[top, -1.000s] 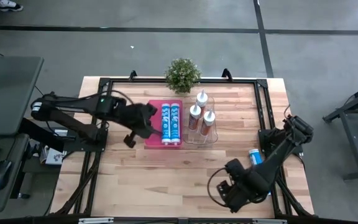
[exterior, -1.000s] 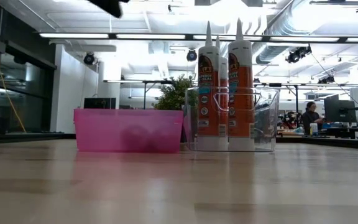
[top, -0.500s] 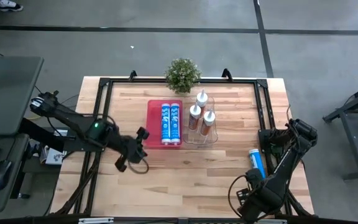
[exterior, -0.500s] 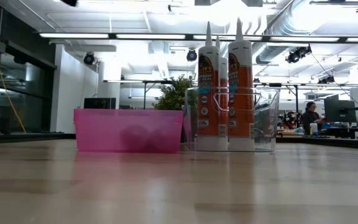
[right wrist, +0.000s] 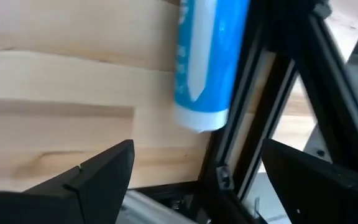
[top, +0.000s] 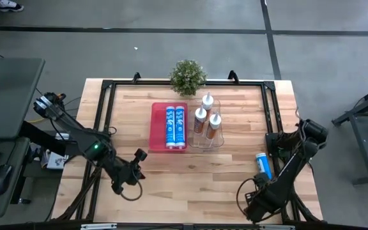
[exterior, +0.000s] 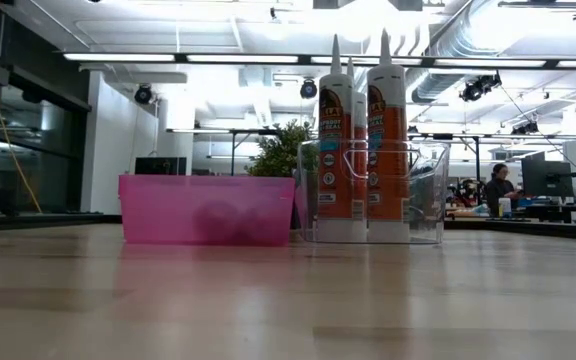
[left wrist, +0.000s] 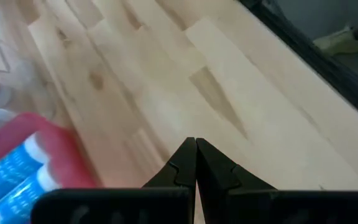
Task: Pick & place silicon tubes, Sealant and Lysol wipes
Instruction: Put the blue sealant into the pink bin
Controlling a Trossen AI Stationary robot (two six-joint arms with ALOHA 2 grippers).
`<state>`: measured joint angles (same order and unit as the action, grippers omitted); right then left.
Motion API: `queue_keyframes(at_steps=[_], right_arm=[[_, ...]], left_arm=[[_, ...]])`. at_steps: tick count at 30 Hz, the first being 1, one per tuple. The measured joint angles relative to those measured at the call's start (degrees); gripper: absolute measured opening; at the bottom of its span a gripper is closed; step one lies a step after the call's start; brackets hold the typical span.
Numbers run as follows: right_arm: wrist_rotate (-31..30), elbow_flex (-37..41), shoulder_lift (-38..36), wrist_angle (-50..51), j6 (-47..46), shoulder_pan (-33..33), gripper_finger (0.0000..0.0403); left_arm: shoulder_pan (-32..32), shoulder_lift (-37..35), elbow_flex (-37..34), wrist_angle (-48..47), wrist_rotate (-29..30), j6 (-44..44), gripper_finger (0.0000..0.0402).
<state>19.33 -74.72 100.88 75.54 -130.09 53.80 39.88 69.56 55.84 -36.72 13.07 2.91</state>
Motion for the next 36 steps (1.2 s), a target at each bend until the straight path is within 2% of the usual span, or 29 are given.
queue_keyframes(at_steps=[10,17,30,32,36], right_arm=[[0.7,17.3,-11.3,-13.6,-1.0,-1.2,0.0346],[1.9,27.0,-12.9,-26.3,-0.9,-2.5,0.0346],[5.7,36.1,-13.1,-42.3,-0.5,-3.8,0.0345],[5.0,35.8,-13.0,-42.8,0.1,-4.7,0.0345],[-0.2,35.4,-12.8,-46.1,-0.1,-6.6,0.0345]], left_arm=[[3.8,0.0,-1.2,1.0,3.5,-4.5,0.0000],[3.7,0.0,-1.2,0.9,4.4,-5.8,0.0000],[3.7,0.0,-1.2,0.6,4.6,-6.2,0.0000],[3.7,0.0,-1.2,0.6,4.7,-6.2,0.0000],[3.7,0.0,-1.2,0.6,4.7,-6.2,0.0000]])
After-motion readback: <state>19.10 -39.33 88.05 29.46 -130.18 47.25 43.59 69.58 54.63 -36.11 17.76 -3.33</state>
